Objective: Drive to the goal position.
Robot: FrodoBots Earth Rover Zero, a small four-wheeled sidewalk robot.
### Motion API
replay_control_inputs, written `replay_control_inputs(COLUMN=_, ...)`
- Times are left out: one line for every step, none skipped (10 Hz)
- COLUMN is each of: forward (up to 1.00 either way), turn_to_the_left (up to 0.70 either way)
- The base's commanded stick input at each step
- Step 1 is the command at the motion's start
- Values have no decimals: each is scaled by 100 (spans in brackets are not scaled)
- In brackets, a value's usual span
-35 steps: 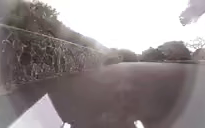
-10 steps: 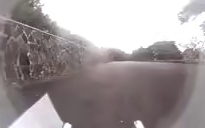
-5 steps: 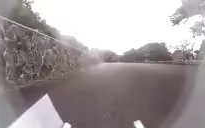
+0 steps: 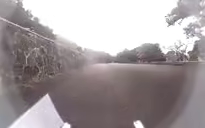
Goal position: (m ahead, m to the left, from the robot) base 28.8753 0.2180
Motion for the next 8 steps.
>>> replay_control_inputs(forward=100, turn_to_the_left=0)
replay_control_inputs(forward=100, turn_to_the_left=0)
replay_control_inputs(forward=100, turn_to_the_left=0)
replay_control_inputs(forward=100, turn_to_the_left=0)
replay_control_inputs(forward=100, turn_to_the_left=0)
replay_control_inputs(forward=100, turn_to_the_left=0)
replay_control_inputs(forward=100, turn_to_the_left=-4)
replay_control_inputs(forward=100, turn_to_the_left=-9)
